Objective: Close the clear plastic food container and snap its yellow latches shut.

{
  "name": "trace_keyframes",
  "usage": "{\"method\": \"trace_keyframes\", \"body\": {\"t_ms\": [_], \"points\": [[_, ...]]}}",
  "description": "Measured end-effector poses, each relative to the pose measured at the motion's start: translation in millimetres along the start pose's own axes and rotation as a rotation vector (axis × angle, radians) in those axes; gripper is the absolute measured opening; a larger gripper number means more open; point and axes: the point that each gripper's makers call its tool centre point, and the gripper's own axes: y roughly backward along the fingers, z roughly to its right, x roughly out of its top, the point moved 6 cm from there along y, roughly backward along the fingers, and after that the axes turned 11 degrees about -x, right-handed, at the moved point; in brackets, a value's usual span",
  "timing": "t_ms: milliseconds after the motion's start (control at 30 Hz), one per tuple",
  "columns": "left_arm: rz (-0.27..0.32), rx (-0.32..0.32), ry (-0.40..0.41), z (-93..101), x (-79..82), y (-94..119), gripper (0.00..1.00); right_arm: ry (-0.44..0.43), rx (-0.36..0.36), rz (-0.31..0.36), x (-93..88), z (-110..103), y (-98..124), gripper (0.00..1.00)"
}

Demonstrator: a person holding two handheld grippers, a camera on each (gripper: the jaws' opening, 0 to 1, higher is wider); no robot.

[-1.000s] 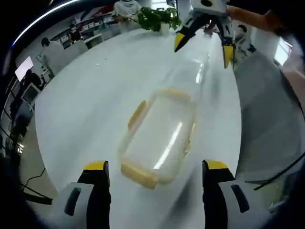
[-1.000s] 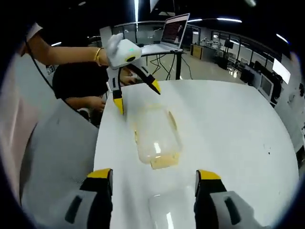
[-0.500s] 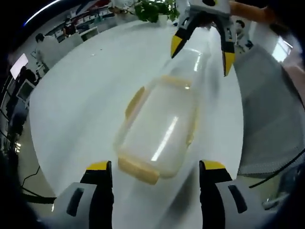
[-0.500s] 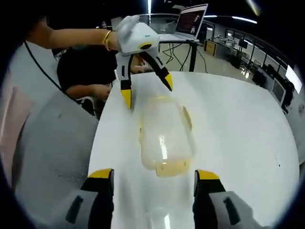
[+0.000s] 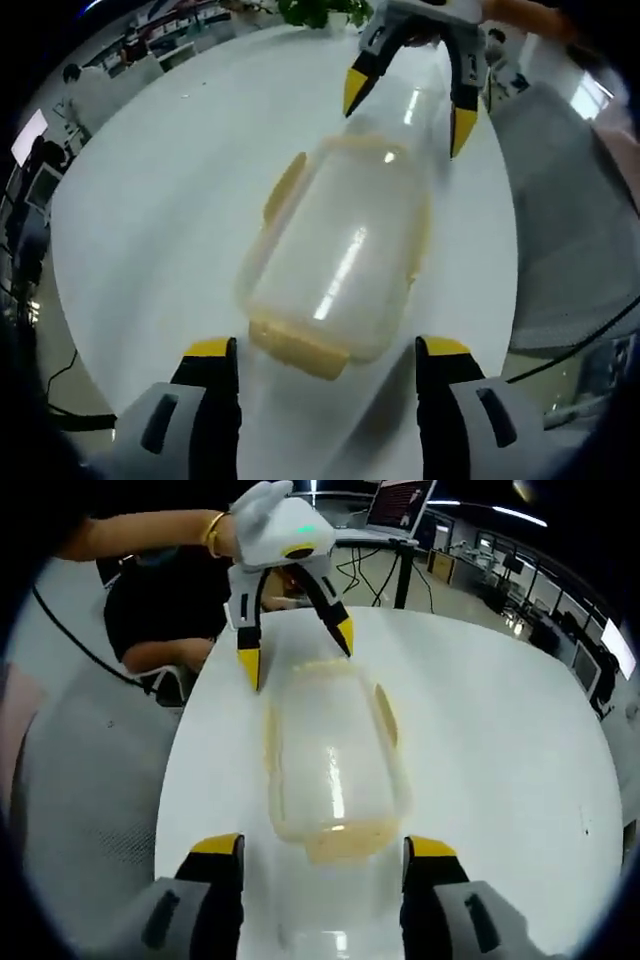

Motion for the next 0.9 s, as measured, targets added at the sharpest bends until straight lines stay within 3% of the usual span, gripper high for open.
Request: {"method": "trace_keyframes", "body": {"t_ms": [233, 367, 533, 767, 900], "points": [[-0.037, -0.020, -0.032, -2.1, -0.5, -4.7, 0.70, 0.024, 0.005, -0.019, 2.2, -2.4, -9.7, 0.60], [-0.024, -0.025, -0.031, 0.0, 2.1, -5.4, 0.70, 0.021, 0.019, -0.025, 1.1, -4.0, -13.4, 0.60], [-0.065, -0.011, -0.077, -1.5, 1.3, -5.5, 0.67, 0.049, 0.016, -0.065, -5.4, -1.7, -16.9, 0.58], [-0.061, -0.009, -0.068, -4.1, 2.1, -4.7, 0.63, 0.069, 0.020, -0.090, -9.3, -1.7, -19.9, 0.54], [-0.065, -0.008, -0.068, -3.5, 2.3, -4.9, 0.63, 0.031, 0.011, -0.076, -6.8, 0.8, -21.2, 0.51]]}}
